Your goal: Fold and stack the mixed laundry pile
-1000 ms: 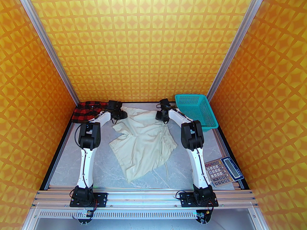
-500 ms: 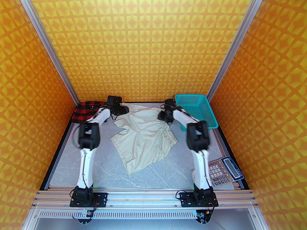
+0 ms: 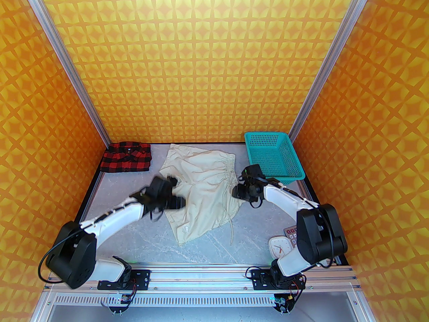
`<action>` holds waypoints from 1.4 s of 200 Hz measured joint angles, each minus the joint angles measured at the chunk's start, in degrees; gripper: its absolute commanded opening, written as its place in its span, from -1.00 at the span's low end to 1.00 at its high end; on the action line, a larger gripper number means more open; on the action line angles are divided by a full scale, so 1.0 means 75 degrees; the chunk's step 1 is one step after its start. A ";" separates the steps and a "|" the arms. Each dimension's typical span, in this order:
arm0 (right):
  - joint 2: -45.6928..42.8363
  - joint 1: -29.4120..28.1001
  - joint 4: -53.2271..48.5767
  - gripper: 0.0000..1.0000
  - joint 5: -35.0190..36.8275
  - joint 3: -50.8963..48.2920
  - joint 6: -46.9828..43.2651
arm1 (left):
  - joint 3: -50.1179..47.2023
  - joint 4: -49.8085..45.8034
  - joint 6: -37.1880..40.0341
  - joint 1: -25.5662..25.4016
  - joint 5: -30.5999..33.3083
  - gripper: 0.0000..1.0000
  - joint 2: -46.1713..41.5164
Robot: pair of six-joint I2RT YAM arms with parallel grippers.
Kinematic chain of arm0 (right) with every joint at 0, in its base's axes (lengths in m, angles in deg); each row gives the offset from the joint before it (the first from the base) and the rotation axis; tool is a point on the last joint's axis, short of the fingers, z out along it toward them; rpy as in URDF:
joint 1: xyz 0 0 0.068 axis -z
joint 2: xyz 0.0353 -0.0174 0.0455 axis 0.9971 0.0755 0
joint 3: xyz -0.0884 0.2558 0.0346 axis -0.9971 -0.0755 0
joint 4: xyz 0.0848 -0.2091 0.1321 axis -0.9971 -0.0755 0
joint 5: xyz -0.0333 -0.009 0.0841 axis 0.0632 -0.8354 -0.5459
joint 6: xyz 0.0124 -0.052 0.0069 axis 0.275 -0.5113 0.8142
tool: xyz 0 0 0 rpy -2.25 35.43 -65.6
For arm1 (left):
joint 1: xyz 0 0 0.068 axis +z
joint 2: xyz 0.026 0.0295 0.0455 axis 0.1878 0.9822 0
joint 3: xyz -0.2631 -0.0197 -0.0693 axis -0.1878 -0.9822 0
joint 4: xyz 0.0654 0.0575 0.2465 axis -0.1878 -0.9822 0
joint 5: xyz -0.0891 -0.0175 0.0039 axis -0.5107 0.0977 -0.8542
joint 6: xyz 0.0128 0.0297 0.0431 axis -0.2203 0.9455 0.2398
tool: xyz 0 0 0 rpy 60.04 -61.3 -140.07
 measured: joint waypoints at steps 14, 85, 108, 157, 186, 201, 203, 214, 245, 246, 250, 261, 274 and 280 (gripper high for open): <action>0.0341 -0.0128 0.0157 -0.17 -0.0003 0.0026 -0.0003 | -0.0478 0.0201 -0.0198 -0.0152 -0.0020 -0.42 0.0015; -0.0344 -0.0224 0.0175 -0.28 0.0087 -0.1134 0.0527 | -0.1160 0.0723 -0.0332 0.0294 0.0029 -0.52 0.0388; -0.1495 -0.0233 -0.0265 -0.28 0.0105 -0.2028 0.0758 | -0.1142 0.0542 -0.0178 0.0612 0.0032 -0.49 0.0338; -0.3308 -0.0323 -0.1399 -0.21 0.0210 -0.2591 0.0950 | -0.0414 -0.1090 0.0201 0.0892 0.0067 -0.01 -0.0434; -0.3351 -0.0323 -0.1711 -0.20 0.0326 -0.1501 0.0871 | 0.1154 -0.1306 0.0495 0.1244 0.0055 -0.07 -0.0163; -0.2865 -0.0323 -0.1562 -0.22 0.0315 -0.0793 0.0772 | 0.2090 -0.1040 0.0679 0.1510 0.0061 -0.07 0.0568; -0.2789 -0.0323 -0.1539 -0.22 0.0312 -0.0734 0.0758 | 0.2226 -0.0991 0.0711 0.1553 0.0061 -0.06 0.0731; -0.2253 -0.0323 -0.1384 -0.22 0.0268 -0.0294 0.0688 | 0.2923 -0.0752 0.0831 0.1719 0.0058 0.09 0.1466; -0.0743 -0.0323 -0.0962 -0.22 0.0114 0.0507 0.0501 | 0.5616 -0.0644 0.1078 0.2229 0.0105 0.24 0.4319; -0.0714 -0.0323 -0.0965 -0.22 0.0111 0.0530 0.0498 | 0.5692 -0.0659 0.1078 0.2241 0.0108 0.24 0.4380; -0.0551 -0.0323 -0.0962 -0.22 0.0114 0.0644 0.0463 | 0.6143 -0.0676 0.1081 0.2302 0.0160 0.26 0.4814; -0.0122 -0.0323 -0.0933 -0.22 0.0061 0.1000 0.0396 | 0.7178 -0.0752 0.1087 0.2425 0.0297 0.38 0.5738; 0.0350 -0.0323 -0.0895 -0.21 0.0012 0.1501 0.0315 | 0.8288 -0.1072 0.1105 0.2518 0.0530 0.47 0.6694; 0.0522 -0.0323 -0.0874 -0.21 -0.0006 0.1705 0.0271 | 0.8789 -0.1262 0.1122 0.2553 0.0653 0.47 0.7102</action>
